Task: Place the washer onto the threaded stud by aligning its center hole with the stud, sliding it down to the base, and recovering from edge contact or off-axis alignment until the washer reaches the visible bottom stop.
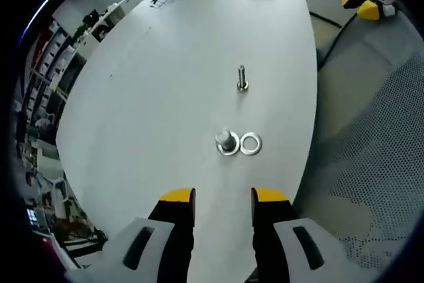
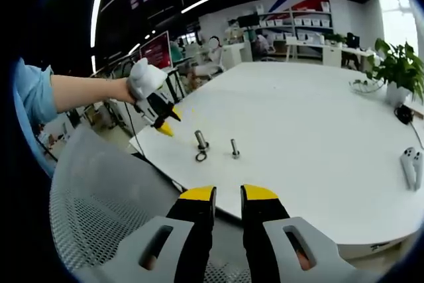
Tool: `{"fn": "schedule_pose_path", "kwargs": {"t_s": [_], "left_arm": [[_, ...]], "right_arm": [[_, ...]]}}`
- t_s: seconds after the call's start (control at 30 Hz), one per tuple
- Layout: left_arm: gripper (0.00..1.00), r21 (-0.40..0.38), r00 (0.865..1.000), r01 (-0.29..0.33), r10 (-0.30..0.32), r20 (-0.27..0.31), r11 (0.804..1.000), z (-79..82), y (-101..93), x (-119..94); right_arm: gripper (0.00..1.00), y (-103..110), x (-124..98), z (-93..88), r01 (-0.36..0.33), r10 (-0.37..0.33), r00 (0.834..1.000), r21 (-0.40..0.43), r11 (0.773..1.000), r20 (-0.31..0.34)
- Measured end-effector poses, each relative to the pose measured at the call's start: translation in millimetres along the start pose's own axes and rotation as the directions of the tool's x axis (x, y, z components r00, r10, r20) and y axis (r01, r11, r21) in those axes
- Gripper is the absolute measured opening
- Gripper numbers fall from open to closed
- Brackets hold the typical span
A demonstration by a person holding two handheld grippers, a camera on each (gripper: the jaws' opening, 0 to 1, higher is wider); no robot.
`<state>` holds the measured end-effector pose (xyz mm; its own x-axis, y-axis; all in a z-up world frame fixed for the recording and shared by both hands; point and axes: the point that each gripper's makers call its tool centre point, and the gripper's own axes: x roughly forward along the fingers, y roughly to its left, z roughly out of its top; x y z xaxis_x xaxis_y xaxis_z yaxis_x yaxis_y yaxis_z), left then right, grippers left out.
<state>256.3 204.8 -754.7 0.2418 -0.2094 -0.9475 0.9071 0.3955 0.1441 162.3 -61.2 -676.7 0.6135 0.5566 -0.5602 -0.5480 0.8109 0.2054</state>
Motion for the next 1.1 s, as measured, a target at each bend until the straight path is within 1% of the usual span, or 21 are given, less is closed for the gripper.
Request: {"fn": "schedule_pose_path", "kwargs": {"t_s": [0.07, 0.17, 0.27, 0.37, 0.43, 0.47, 0.53, 0.63, 0.8, 0.93, 1.1], "left_arm": [[0.32, 0.014, 1.000, 0.000, 0.000, -0.008, 1.000, -7.2, -5.4, -2], [0.31, 0.008, 1.000, 0.010, -0.010, -0.017, 1.000, -14.5, -12.2, -2], [0.31, 0.011, 1.000, 0.017, -0.017, -0.024, 1.000, -17.1, -16.9, -1], [0.30, 0.028, 0.999, 0.029, -0.028, -0.037, 0.999, -15.8, -23.5, 3], [0.27, 0.058, 0.997, 0.059, -0.056, -0.053, 0.997, -15.6, -30.8, 9], [0.26, 0.081, 0.995, 0.072, -0.066, -0.073, 0.994, -16.7, -34.7, 12], [0.27, 0.109, 0.994, 0.081, -0.072, -0.083, 0.991, -13.8, -38.6, 19], [0.28, 0.103, 0.993, 0.098, -0.090, -0.081, 0.990, -6.1, -42.6, 23], [0.28, 0.131, 0.991, 0.115, -0.105, -0.079, 0.985, 6.9, -44.5, 28], [0.28, 0.111, 0.988, 0.149, -0.143, -0.065, 0.983, 17.2, -47.4, 34], [0.28, 0.118, 0.986, 0.160, -0.154, -0.058, 0.980, 26.1, -48.4, 42]], "right_arm": [[0.18, 0, 0, -0.1, 0.000, 0.000, 1.000, 0.000, 1.000, -0.001], [0.18, 0, 0, 0.0, 0.002, -0.002, 1.000, 0.002, 1.000, -0.001], [0.18, 0, 0, -0.1, -0.001, 0.001, 1.000, 0.001, 1.000, -0.002], [0.17, 0, 0, 0.4, 0.000, 0.000, 1.000, 0.002, 1.000, 0.001], [0.17, 0, 0, 0.2, -0.001, 0.001, 1.000, 0.002, 1.000, 0.000], [0.17, 0, -1, 0.2, -0.001, 0.001, 1.000, 0.002, 1.000, 0.000], [0.17, 1, -1, 0.3, -0.002, 0.002, 1.000, 0.001, 1.000, 0.000], [0.17, 0, -1, 0.4, -0.001, 0.001, 1.000, 0.001, 1.000, 0.001], [0.17, 0, -1, 1.1, 0.001, -0.001, 1.000, 0.001, 1.000, 0.005], [0.17, 0, -1, 1.6, 0.000, 0.000, 1.000, 0.000, 1.000, 0.008], [0.17, 0, -1, 1.6, 0.001, -0.001, 1.000, -0.001, 1.000, 0.008]]}}
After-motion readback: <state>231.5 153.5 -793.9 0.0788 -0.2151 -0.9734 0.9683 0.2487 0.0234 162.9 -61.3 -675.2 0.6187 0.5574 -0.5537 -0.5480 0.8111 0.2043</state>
